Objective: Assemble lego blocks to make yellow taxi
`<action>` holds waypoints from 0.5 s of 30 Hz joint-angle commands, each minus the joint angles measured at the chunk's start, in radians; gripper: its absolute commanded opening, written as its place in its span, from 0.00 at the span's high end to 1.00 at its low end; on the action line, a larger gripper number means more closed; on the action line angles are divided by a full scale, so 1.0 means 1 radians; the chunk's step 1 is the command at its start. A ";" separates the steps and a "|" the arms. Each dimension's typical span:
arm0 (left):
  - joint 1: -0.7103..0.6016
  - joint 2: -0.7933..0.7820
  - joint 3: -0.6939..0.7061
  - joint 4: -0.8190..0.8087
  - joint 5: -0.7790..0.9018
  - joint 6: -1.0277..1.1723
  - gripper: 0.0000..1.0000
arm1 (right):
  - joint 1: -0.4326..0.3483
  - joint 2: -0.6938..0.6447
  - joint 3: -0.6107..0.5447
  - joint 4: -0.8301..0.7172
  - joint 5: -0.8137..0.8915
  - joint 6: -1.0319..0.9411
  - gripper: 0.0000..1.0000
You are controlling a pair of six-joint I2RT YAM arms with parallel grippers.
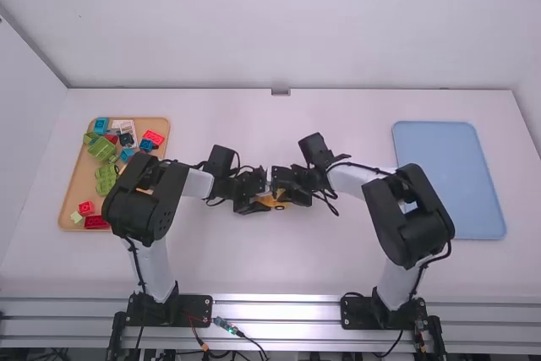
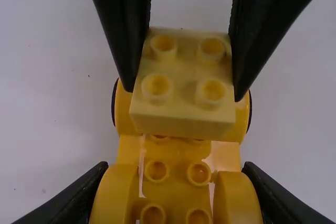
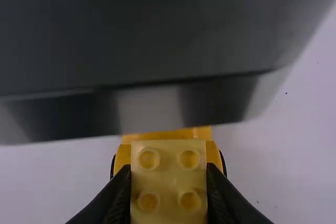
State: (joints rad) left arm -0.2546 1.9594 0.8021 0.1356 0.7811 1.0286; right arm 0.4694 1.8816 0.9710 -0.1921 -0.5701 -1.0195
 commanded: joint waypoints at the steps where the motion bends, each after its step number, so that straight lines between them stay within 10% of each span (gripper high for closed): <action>1: -0.002 0.037 -0.036 -0.026 -0.145 0.015 0.98 | 0.002 -0.001 -0.009 0.009 -0.010 0.029 1.00; 15: -0.002 0.037 -0.036 -0.026 -0.145 0.014 0.99 | 0.002 -0.001 -0.009 -0.003 -0.008 0.028 0.79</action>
State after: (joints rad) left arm -0.2546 1.9594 0.8021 0.1356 0.7811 1.0283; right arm 0.4706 1.8816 0.9703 -0.1860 -0.5735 -0.9924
